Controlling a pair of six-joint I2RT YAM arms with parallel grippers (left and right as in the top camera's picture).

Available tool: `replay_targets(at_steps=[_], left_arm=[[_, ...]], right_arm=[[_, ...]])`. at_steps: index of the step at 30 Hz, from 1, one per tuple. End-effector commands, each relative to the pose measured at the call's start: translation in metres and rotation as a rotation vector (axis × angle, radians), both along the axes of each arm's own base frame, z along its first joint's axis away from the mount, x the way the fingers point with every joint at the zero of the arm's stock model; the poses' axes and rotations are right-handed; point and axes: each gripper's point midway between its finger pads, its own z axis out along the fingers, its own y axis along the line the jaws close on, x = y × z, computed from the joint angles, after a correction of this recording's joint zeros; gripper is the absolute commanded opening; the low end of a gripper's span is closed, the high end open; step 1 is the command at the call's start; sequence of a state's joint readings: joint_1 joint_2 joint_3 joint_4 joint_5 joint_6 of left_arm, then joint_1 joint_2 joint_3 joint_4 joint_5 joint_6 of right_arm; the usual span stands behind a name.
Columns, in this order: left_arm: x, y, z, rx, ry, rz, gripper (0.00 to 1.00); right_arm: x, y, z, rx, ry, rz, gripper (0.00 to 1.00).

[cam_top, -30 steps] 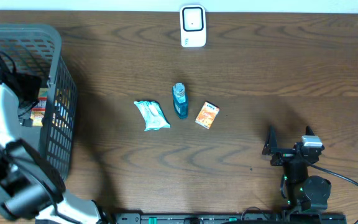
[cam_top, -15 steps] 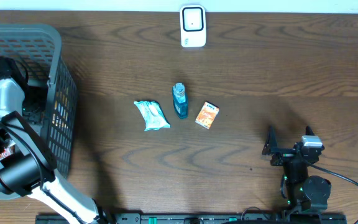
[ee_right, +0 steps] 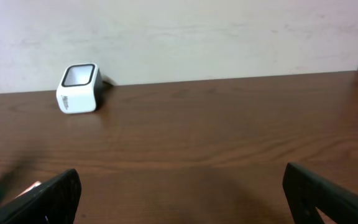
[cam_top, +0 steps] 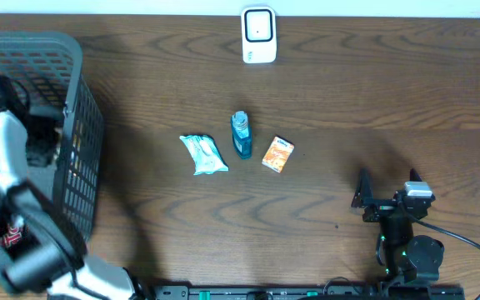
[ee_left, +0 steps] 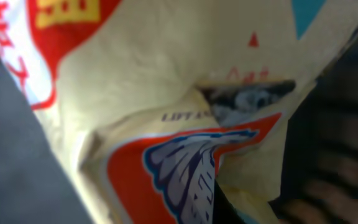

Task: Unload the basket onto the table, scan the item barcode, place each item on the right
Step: 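Return the left gripper to the basket toward the yellow snack bag, then grasp the yellow snack bag and carry it toward the scanner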

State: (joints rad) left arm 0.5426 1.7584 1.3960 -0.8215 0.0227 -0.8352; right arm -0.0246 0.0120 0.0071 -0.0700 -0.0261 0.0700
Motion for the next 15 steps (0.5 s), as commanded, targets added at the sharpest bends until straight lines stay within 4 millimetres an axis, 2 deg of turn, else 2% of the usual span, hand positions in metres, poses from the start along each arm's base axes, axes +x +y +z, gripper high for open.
replay_targets(at_steps=[1, 3, 5, 6, 9, 11, 15], left_arm=[[0.0, 0.006, 0.128, 0.216, -0.309, 0.002, 0.07], [-0.007, 0.003, 0.179, 0.303, -0.452, 0.004, 0.07], [-0.017, -0.005, 0.219, 0.364, -0.562, 0.002, 0.07], [-0.026, -0.018, 0.245, 0.379, -0.645, -0.021, 0.07], [-0.036, -0.06, 0.283, 0.331, -0.806, -0.142, 0.07], [-0.039, -0.096, 0.303, 0.289, -0.901, -0.273, 0.07], [-0.038, -0.161, 0.323, 0.27, -0.989, -0.552, 0.08]], right_arm=[[0.0, 0.002, -0.001, -0.012, 0.001, 0.007, 0.99], [0.0, 0.002, -0.001, -0.012, 0.001, 0.007, 0.99], [0.0, 0.002, -0.001, -0.012, 0.001, 0.007, 0.99], [0.0, 0.002, -0.001, -0.012, 0.001, 0.007, 0.99], [0.0, 0.002, -0.001, -0.012, 0.001, 0.007, 0.99], [0.0, 0.002, -0.001, -0.012, 0.001, 0.007, 0.99], [0.0, 0.002, -0.001, -0.012, 0.001, 0.007, 0.99]])
